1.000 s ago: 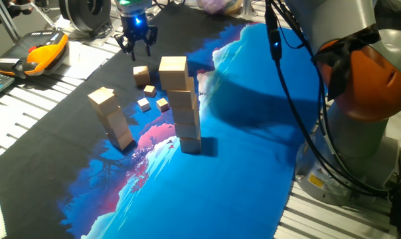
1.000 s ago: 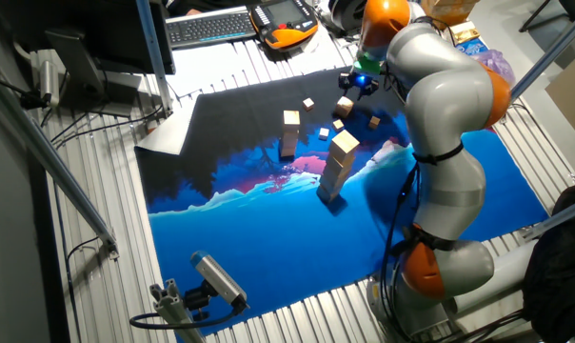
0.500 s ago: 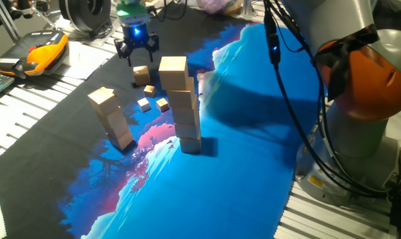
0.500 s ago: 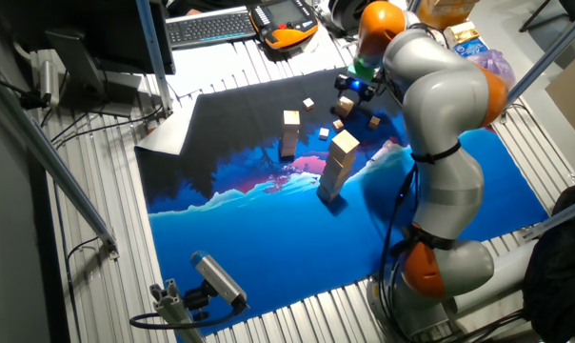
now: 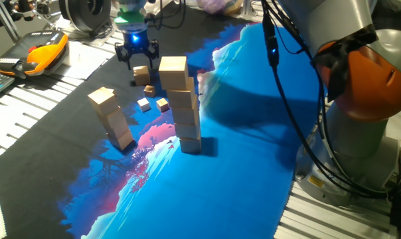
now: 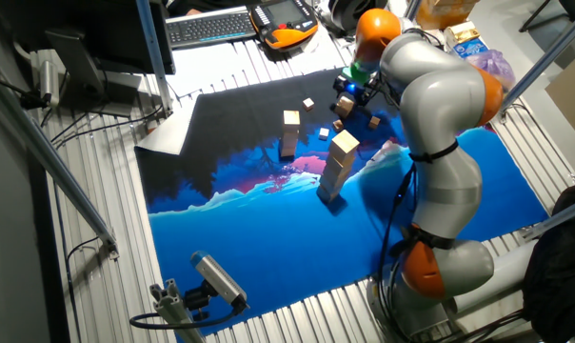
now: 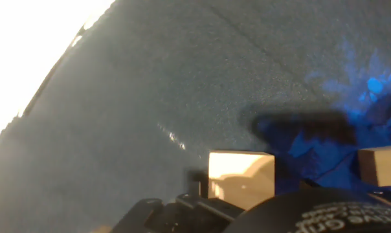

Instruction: Stack the blocks in a vertical line of five

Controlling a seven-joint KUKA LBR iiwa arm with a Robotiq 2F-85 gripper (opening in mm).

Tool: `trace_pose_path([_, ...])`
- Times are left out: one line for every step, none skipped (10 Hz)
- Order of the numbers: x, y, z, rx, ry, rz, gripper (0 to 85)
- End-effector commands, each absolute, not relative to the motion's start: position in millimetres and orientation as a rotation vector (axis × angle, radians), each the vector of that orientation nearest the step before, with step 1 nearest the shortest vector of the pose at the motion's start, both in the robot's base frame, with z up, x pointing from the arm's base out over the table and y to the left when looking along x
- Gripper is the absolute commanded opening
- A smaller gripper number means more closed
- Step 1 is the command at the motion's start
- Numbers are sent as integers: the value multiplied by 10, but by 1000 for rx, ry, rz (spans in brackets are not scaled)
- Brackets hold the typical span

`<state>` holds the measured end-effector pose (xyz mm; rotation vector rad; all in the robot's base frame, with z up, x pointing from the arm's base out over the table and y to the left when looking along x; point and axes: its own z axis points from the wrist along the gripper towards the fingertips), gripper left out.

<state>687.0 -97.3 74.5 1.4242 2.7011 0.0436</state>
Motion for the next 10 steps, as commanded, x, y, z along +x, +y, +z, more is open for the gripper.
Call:
trace_pose_path([6871, -971, 731, 1426, 2701, 47, 680])
trace_pose_path([6877, -963, 704, 1421, 2702, 47, 680])
trace_pose_path([6888, -945, 673, 1418, 2701, 52, 680])
trace_pose_path([6892, -933, 632, 1413, 2698, 45, 680])
trace_pose_path([6894, -935, 613, 1408, 2698, 44, 680])
trace_pose_path([6894, -937, 602, 1405, 2698, 45, 680])
trace_pose_path([6891, -939, 598, 1401, 2700, 45, 680])
trace_pose_path([6880, -947, 583, 1383, 2706, 46, 680])
trace_pose_path([6871, -958, 562, 1374, 2712, 55, 680])
trace_pose_path([6865, -975, 547, 1353, 2723, 56, 510])
